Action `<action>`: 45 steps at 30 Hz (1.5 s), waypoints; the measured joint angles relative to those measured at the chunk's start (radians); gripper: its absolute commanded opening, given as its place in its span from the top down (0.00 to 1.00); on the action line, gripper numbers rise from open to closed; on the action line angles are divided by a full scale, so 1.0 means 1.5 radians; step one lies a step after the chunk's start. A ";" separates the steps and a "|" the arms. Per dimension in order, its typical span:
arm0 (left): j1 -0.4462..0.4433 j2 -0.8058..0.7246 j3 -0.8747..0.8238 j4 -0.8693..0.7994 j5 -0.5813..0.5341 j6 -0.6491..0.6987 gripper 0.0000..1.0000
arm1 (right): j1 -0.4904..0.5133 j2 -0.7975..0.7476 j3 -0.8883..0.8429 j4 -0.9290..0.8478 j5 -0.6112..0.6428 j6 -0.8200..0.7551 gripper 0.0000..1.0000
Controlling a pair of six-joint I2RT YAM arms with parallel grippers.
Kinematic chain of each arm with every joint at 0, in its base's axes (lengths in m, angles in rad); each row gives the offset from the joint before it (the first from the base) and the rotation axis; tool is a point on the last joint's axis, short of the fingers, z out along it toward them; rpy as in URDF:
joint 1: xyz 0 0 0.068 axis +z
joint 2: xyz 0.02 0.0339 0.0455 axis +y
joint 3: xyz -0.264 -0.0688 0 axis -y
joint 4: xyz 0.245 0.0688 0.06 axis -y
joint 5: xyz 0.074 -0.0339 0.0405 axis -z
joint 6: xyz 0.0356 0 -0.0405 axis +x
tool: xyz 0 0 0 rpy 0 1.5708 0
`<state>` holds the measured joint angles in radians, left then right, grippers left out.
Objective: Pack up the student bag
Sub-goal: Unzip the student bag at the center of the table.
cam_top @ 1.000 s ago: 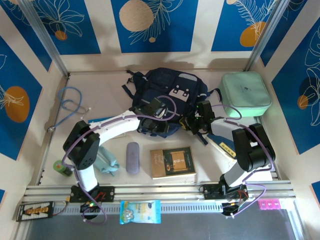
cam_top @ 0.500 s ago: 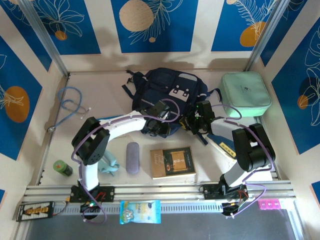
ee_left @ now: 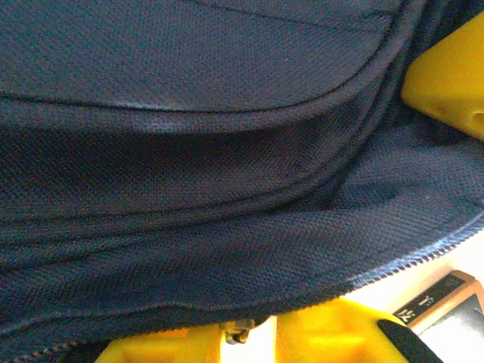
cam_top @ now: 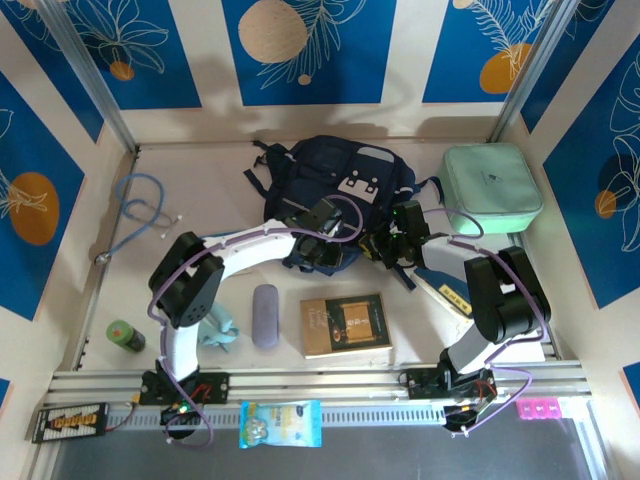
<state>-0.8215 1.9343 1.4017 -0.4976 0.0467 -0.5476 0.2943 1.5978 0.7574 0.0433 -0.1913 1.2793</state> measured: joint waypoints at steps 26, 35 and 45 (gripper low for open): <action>0.080 -0.157 -0.163 0.048 0.004 0.065 1.00 | -0.021 -0.004 0.042 -0.065 0.011 -0.102 0.91; 0.085 -0.163 -0.175 0.058 0.045 0.088 1.00 | -0.037 0.051 0.111 -0.100 0.001 -0.187 0.83; 0.023 -0.130 -0.130 0.055 0.091 0.072 1.00 | -0.086 -0.045 0.107 -0.115 0.078 -0.214 0.43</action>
<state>-0.7876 1.7397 1.2060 -0.4152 0.1825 -0.4393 0.1654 1.5307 0.9180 -0.1287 -0.0746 0.9585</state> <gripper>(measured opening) 0.045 0.496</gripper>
